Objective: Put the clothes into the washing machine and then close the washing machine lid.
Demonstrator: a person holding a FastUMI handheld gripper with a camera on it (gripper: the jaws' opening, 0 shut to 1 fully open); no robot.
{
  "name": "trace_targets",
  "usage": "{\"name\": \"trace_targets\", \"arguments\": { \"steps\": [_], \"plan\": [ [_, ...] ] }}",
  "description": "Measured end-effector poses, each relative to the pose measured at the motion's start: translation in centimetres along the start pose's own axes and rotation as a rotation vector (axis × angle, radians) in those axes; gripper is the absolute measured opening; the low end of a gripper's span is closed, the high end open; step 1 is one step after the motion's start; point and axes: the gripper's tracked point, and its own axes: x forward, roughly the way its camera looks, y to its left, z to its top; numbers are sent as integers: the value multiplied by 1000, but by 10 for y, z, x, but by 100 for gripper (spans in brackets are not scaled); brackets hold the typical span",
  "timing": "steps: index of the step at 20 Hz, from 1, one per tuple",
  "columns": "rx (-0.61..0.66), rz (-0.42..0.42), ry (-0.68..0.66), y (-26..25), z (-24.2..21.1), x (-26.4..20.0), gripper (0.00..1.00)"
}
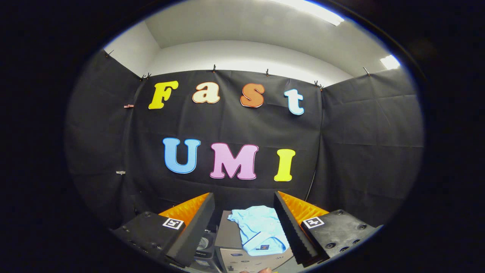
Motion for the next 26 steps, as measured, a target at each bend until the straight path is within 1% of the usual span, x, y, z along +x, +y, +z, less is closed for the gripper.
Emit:
{"name": "trace_targets", "arguments": {
  "steps": [2, 4, 7, 9, 11, 14, 16, 17, 19, 20, 21, 23, 26],
  "plan": [
    [18, -12, -23, -1, 4, 6, 98],
    [46, 1, -44, 5, 8, 14, 97],
    [26, 1, -54, 1, 7, 33, 98],
    [24, -10, -30, -5, -1, 48, 98],
    [55, -15, 3, -12, -9, 64, 97],
    [99, 0, 77, -21, -33, 98, 97],
    [87, -11, 150, -35, -57, 121, 98],
    [85, -21, 199, -43, -73, 132, 98],
    [92, -72, 323, -61, -104, 152, 98],
    [104, -59, 381, -62, -121, 161, 98],
    [123, -37, 407, -61, -130, 171, 98],
    [118, -33, 458, -71, -153, 190, 98],
    [96, -33, 571, -86, -199, 216, 98]
  ]
}}
